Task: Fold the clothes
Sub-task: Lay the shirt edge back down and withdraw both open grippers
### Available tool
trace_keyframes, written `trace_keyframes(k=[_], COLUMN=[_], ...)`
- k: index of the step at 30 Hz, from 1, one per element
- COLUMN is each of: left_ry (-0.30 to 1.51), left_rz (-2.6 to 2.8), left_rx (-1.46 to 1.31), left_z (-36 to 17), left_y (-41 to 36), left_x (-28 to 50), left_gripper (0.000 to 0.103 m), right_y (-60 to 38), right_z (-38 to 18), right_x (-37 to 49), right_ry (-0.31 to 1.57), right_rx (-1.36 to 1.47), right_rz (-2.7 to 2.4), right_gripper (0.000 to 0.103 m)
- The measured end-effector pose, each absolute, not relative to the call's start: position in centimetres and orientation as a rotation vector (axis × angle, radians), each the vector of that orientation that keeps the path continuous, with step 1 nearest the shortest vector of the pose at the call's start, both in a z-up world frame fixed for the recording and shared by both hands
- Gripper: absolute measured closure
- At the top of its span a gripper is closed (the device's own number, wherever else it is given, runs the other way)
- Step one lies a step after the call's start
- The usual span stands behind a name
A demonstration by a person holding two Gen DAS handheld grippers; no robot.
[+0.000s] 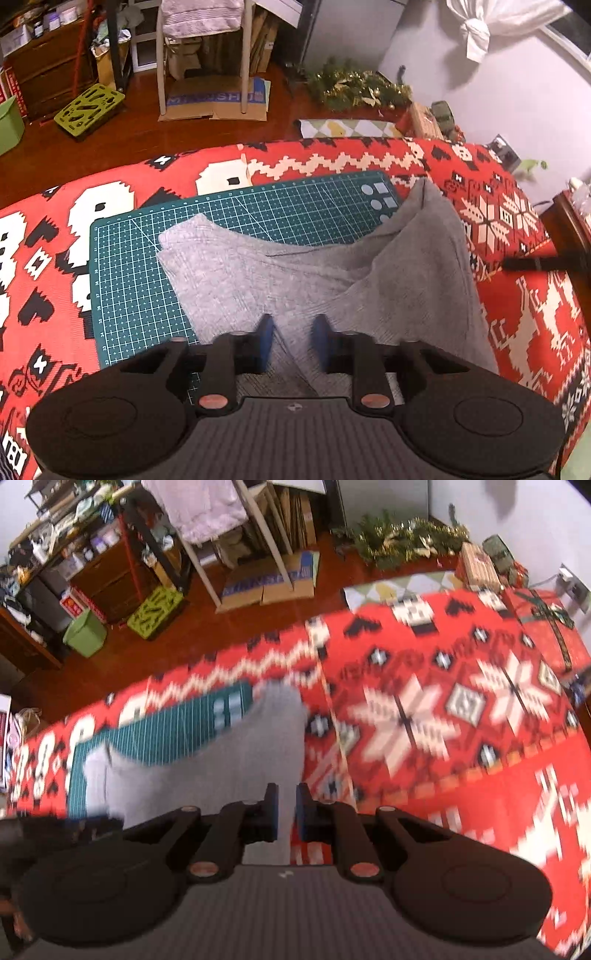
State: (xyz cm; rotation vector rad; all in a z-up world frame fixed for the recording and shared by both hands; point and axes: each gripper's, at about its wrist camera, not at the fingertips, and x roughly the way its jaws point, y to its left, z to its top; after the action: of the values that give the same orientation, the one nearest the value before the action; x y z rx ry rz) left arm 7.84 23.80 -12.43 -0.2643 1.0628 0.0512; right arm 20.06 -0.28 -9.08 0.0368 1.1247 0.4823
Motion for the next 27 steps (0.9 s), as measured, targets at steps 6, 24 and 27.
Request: trace_keyframes(k=[6,24,27], left_ry=[1.024,1.038,1.027], left_rz=[0.08,0.139,0.129], left_rx=[-0.289,-0.41,-0.42], left_z=[-10.2,-11.1,-10.4], left_y=[24.1,25.3,24.8], left_x=[6.9,4.1,2.2], left_gripper=[0.101,0.091,0.088], right_y=[2.2,3.0,2.8], right_z=[-10.7,-8.3,-8.3], right_x=[23.8,14.7,10.8], right_ry=[1.117,1.117,1.154], right_rx=[0.029,-0.136,-0.16], right_rz=[0.518,0.69,0.737], right_gripper=[0.089,0.089,0.089])
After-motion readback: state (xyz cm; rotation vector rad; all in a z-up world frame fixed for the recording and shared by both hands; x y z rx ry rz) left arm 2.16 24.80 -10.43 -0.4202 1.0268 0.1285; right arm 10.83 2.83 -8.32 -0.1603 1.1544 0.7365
